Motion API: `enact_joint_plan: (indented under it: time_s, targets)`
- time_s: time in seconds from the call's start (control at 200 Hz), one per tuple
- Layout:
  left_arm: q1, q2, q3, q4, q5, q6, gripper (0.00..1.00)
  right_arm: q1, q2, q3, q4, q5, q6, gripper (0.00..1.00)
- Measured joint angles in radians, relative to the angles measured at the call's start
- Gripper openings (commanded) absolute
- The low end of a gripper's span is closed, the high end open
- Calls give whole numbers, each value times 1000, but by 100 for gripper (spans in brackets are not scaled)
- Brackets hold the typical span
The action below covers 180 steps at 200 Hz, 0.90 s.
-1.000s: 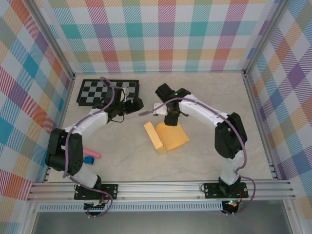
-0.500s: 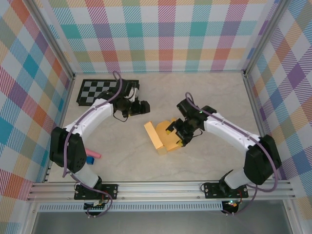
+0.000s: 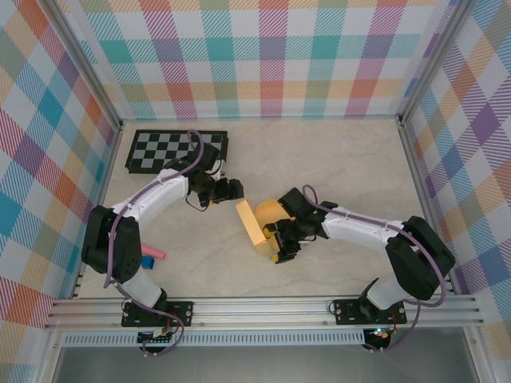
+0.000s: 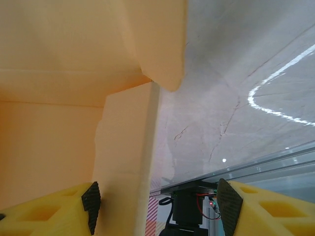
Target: Fold the paper box
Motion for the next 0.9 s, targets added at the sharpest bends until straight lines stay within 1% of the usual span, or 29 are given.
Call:
enact_joint_plan:
  time_s: [0.03,0.07,0.17,0.23,0.485,0.67,0.71,0.76,0.815,0.9]
  targets:
    - [0,0,0,5,0,-3,81,5,11,0,14,0,8,63]
    - [0,0,-3,14,1,-9,81,8,21,0,27,0,16,57]
    - [0,0,-26,35,4,-24,81,10,36,0,47,1,27,48]
    - [0,0,-40,39,4,-32,80,10,47,2,53,1,28,46]
    - [0,0,-51,51,8,-46,81,10,72,3,95,9,28,48]
    - [0,0,-59,55,11,-46,80,10,85,2,140,20,28,37]
    - [0,0,-60,55,11,-47,81,10,90,2,145,19,28,32]
    - [1,0,-61,57,11,-49,81,10,98,2,147,18,28,29]
    - [5,0,-61,60,11,-53,81,10,109,2,150,14,28,24]
    - [11,0,-61,62,12,-58,81,10,124,2,150,14,28,20]
